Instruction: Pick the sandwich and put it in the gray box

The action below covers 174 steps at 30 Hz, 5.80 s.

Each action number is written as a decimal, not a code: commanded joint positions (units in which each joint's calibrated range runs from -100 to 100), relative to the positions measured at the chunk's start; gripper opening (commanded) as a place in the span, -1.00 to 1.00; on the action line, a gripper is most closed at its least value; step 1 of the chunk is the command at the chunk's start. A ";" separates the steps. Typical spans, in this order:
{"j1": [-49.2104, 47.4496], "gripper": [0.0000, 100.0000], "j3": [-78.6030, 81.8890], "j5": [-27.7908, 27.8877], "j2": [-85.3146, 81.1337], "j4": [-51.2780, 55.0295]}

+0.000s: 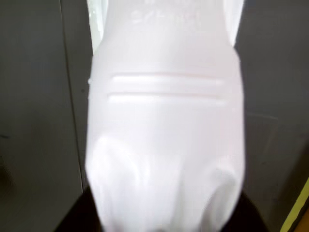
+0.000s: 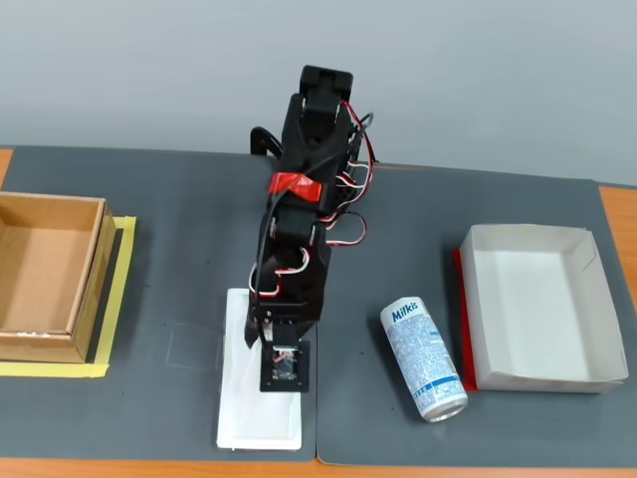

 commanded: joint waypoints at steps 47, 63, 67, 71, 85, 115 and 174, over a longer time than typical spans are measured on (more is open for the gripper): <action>-10.60 -0.83 -2.01 -0.65 -30.48 8.57; -36.79 -0.83 -10.87 -0.65 -33.62 8.74; -43.58 -0.83 -12.95 -0.65 -32.94 8.65; -50.44 -0.83 -13.49 -0.33 -32.86 7.78; -60.29 -0.83 -27.52 -6.48 -17.09 7.35; -54.54 -0.81 -35.20 -24.66 -7.42 8.13; -52.23 -0.60 -33.03 -24.82 -10.39 13.25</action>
